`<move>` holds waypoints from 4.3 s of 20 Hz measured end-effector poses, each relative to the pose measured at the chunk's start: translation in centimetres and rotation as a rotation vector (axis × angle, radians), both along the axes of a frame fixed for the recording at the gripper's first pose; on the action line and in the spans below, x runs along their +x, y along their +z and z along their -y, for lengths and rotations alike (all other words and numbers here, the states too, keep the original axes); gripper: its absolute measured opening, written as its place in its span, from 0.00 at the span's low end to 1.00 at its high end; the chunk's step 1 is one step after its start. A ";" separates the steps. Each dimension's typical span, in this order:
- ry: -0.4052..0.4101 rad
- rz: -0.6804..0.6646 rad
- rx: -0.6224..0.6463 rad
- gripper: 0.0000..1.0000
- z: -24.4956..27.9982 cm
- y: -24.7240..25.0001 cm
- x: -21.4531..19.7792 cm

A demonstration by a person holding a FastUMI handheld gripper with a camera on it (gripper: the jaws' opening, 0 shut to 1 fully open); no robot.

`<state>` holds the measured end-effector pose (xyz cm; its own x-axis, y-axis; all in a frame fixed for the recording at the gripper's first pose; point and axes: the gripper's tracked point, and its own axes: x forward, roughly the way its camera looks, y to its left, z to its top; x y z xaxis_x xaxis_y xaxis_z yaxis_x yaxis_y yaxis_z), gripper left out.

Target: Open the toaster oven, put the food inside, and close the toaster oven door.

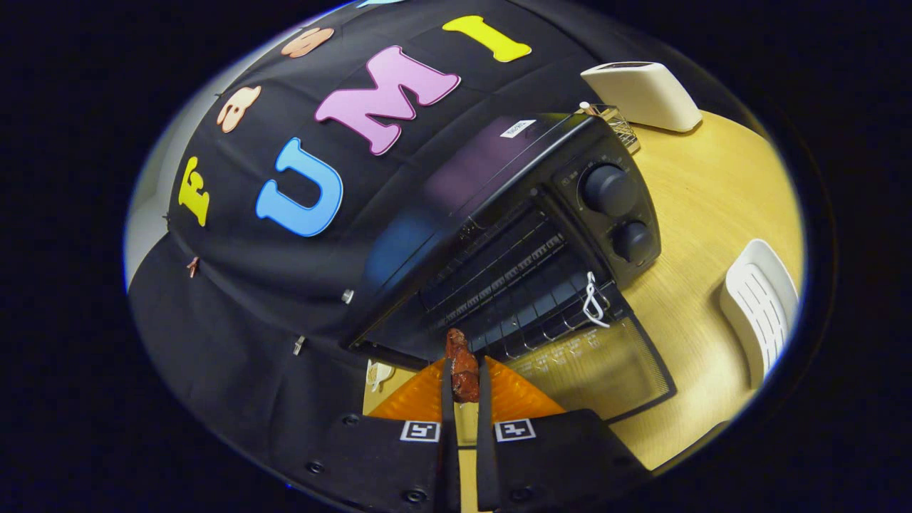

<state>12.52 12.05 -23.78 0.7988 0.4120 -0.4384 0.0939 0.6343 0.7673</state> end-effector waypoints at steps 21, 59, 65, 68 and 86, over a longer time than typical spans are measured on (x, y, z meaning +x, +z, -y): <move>-0.130 0.104 -0.109 0.58 -2.0 -2.7 4.1; 0.241 -0.171 -0.761 0.99 -0.6 -11.7 -12.4; 0.198 -0.161 -0.793 0.99 -0.6 -11.7 -11.4; 0.191 -0.120 -0.806 0.99 -0.4 -10.4 -11.5; 0.116 0.226 -0.766 0.98 1.1 5.0 -4.1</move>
<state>8.37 10.93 -18.77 0.8727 0.1481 -0.4652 -0.1103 0.9881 0.1077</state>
